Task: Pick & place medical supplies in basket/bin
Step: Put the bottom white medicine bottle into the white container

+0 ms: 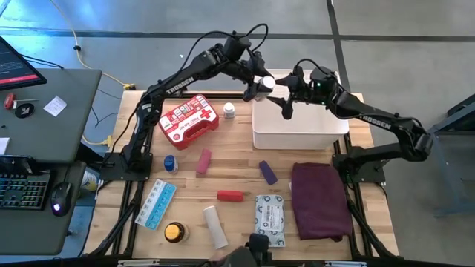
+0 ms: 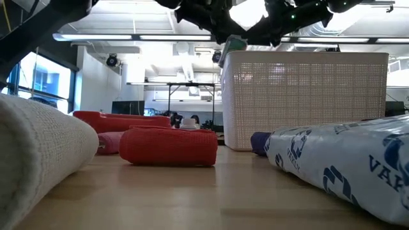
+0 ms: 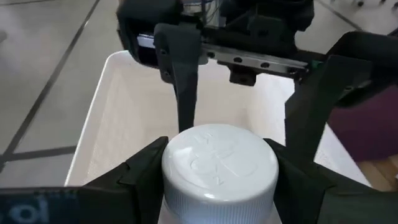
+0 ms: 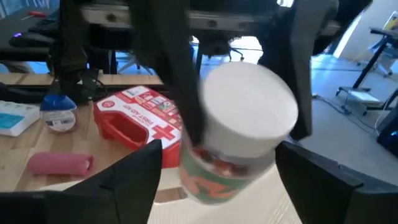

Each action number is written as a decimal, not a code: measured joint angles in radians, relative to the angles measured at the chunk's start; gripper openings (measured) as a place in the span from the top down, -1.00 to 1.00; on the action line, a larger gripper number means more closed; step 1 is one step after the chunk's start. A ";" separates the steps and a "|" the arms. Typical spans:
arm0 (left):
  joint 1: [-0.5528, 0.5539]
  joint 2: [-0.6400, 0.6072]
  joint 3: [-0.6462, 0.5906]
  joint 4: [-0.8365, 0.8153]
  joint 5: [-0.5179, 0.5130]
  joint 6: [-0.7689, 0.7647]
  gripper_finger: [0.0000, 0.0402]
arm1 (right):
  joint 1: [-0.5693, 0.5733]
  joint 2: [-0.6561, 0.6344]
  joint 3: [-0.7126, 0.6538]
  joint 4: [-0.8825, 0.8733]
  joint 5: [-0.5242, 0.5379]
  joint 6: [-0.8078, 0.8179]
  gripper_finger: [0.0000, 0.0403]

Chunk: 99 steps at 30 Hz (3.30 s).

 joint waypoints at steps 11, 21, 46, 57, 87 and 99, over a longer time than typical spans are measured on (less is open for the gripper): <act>0.009 -0.002 -0.001 0.093 0.124 -0.040 -0.31 | 0.002 -0.001 0.002 0.060 -0.002 0.047 -0.92; 0.007 -0.004 0.000 0.150 0.238 -0.107 -0.31 | -0.004 0.002 -0.001 0.050 0.077 0.044 -0.94; -0.014 -0.004 0.000 0.147 0.244 -0.103 -0.31 | -0.005 0.002 0.000 0.128 -0.083 0.113 -0.70; -0.015 -0.005 0.006 0.127 0.027 -0.107 -0.75 | -0.007 0.003 -0.001 0.115 0.009 0.067 -0.35; 0.144 -0.349 -0.406 0.002 0.101 -0.147 -0.25 | -0.197 0.461 0.000 0.244 -0.125 0.108 -0.35; 0.135 -0.682 -1.146 0.831 -0.060 -0.435 -0.16 | -0.195 0.516 0.002 0.226 -0.129 0.083 -0.35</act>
